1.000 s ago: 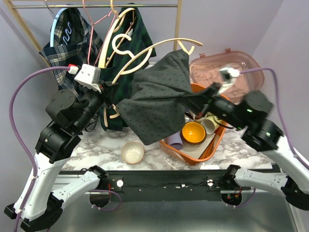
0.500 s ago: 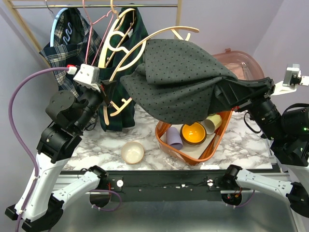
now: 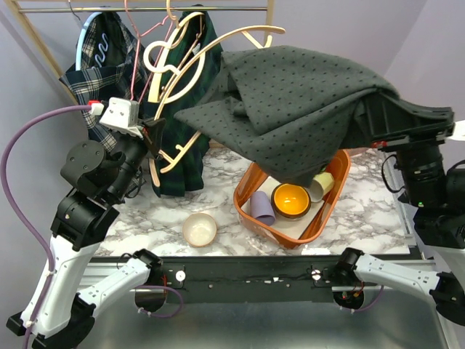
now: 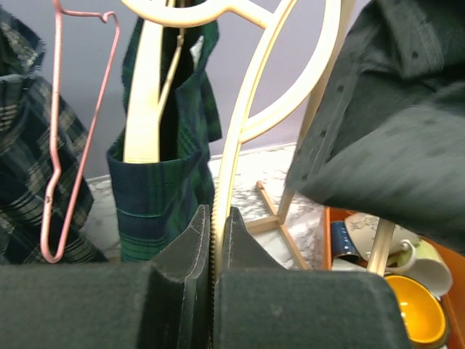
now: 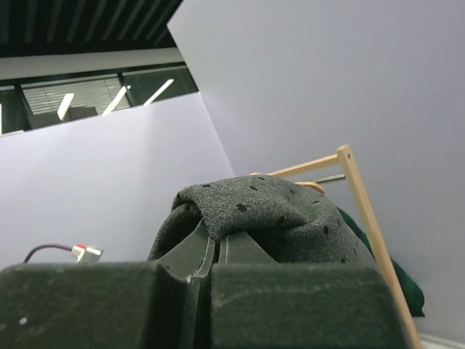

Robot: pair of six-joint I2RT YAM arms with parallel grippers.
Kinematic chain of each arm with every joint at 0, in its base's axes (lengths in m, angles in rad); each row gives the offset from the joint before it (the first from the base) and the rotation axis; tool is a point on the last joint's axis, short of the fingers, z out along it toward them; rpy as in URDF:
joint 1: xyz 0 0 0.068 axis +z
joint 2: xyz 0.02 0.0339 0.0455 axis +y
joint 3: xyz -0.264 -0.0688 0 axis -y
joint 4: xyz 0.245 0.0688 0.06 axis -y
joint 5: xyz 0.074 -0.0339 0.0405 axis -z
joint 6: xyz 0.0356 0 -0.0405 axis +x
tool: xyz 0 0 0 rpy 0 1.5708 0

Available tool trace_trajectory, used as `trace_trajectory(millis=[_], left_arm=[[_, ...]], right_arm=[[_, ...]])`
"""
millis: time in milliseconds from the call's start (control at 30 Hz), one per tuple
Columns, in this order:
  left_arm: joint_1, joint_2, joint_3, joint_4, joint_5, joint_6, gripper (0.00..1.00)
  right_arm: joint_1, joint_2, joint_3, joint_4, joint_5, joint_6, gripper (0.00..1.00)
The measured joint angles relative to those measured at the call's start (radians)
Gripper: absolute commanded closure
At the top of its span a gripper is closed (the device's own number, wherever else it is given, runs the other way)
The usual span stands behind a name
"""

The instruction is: Remove the skirt from the hanger

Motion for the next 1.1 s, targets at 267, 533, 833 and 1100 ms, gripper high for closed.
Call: trace_trajectory(millis=[267, 533, 833, 1100], left_arm=[[0.001, 0.0, 0.0, 0.001, -0.07, 0.014, 1.0], [0.001, -0.006, 0.0, 0.014, -0.072, 0.015, 1.0], [0.001, -0.066, -0.019, 0.062, -0.048, 0.014, 1.0], [0.006, -0.129, -0.079, 0.137, 0.009, 0.003, 1.0]], right_arm=[[0.0, 0.034, 0.108, 0.05, 0.036, -0.091, 0.99], [-0.001, 0.336, 0.513, 0.042, 0.219, -0.443, 0.99], [-0.219, 0.651, 0.656, 0.043, 0.344, -0.734, 0.99], [-0.513, 0.768, 0.662, -0.056, 0.352, -0.613, 0.99]])
